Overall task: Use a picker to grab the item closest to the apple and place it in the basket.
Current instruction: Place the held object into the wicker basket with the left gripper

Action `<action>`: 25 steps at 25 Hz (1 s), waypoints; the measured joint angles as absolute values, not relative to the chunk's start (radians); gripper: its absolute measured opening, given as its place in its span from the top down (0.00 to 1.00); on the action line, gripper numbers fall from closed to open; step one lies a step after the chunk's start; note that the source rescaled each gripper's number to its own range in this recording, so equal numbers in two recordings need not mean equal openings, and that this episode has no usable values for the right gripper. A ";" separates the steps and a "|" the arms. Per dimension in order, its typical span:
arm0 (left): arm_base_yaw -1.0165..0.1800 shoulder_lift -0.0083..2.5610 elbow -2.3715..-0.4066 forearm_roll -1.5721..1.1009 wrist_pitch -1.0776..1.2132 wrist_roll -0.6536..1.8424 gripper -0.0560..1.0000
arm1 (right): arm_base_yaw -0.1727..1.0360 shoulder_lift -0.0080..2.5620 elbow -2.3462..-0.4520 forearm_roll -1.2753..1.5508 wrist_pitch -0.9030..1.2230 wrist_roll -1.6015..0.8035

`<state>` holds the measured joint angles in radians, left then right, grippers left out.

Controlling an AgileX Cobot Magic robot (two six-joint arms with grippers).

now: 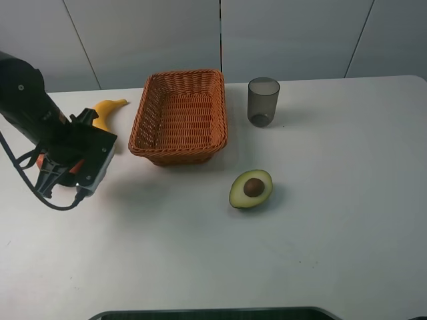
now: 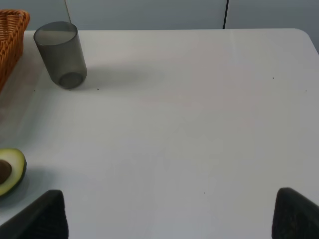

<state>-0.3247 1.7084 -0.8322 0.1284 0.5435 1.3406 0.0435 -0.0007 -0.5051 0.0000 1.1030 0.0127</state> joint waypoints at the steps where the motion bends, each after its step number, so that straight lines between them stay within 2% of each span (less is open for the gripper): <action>1: -0.333 1.691 -0.832 0.107 0.551 1.334 0.95 | 0.043 -0.001 -0.505 0.000 1.103 0.013; 5: -0.364 1.642 -0.832 -0.024 0.570 1.276 0.95 | 0.043 -0.001 -0.505 0.000 1.103 0.013; 10: -0.399 1.634 -0.888 -0.085 0.669 1.084 0.95 | 0.043 -0.001 -0.505 0.000 1.103 0.013; 18: -0.413 1.645 -1.053 -0.105 0.732 0.513 0.95 | 0.043 -0.001 -0.505 0.000 1.103 0.013; 25: -0.451 1.745 -1.189 -0.105 0.690 0.115 0.95 | 0.043 -0.001 -0.505 0.000 1.103 0.013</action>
